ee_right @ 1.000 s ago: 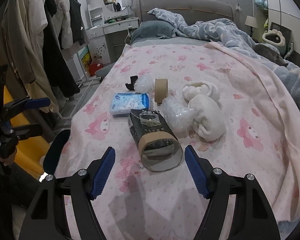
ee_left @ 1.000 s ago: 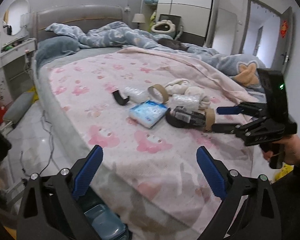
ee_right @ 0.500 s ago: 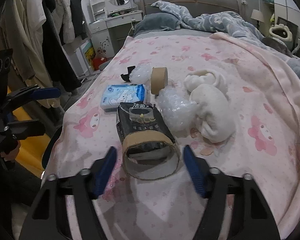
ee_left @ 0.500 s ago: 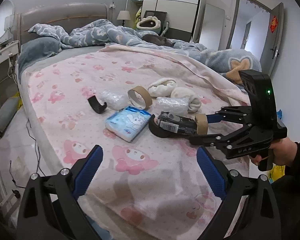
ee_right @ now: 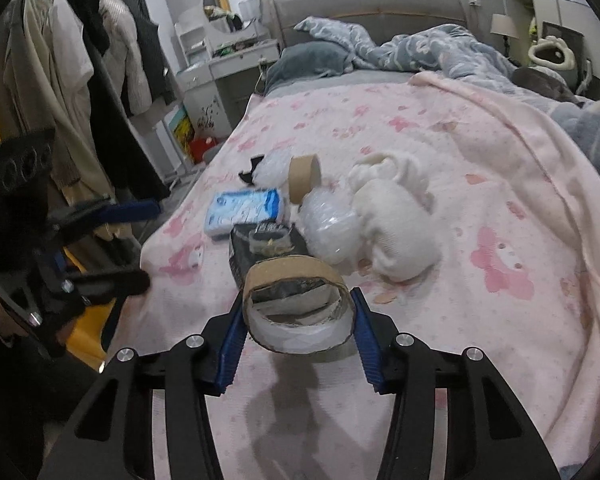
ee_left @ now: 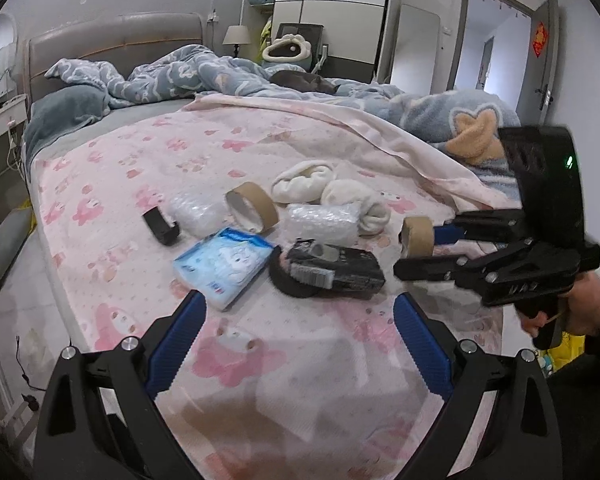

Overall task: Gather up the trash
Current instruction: 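Grasp the brown tape roll with the right tool while the left tool grasps the black snack bag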

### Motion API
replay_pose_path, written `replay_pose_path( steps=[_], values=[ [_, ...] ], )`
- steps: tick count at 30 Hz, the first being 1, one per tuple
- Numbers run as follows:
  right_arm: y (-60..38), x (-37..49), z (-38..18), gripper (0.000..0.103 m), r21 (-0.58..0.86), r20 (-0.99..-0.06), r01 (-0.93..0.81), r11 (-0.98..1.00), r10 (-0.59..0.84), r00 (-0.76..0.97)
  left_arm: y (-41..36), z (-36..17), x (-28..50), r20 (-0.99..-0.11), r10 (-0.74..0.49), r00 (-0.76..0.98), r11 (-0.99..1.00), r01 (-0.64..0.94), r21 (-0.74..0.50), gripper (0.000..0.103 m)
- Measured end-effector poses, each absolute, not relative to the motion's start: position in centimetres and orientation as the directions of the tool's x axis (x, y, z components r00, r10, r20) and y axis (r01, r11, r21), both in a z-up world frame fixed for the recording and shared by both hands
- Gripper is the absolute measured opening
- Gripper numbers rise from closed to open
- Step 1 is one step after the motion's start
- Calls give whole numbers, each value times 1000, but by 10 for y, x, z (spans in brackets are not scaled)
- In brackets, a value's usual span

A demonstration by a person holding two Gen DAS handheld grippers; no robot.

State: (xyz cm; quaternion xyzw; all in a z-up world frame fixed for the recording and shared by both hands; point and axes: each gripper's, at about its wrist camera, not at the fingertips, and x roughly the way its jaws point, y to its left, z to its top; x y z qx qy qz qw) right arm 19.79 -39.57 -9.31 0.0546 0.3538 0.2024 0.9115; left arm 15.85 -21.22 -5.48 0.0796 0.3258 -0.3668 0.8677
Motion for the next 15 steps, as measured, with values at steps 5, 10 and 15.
replay_pose_path(
  steps=[5,10,15],
  values=[
    [-419,191,-89,50,283,-594,-284,916,400,698,-237,-63,156,-634,-569,524,698,715,-35,96],
    [-436,184,-87,50,325,-567,-266,907,413,713,-253,-70,157,-628,-566,533,686,728,0,96],
    [-444,180,-86,50,335,-554,-263,905,416,721,-264,-75,164,-631,-567,528,688,725,-12,96]
  ],
)
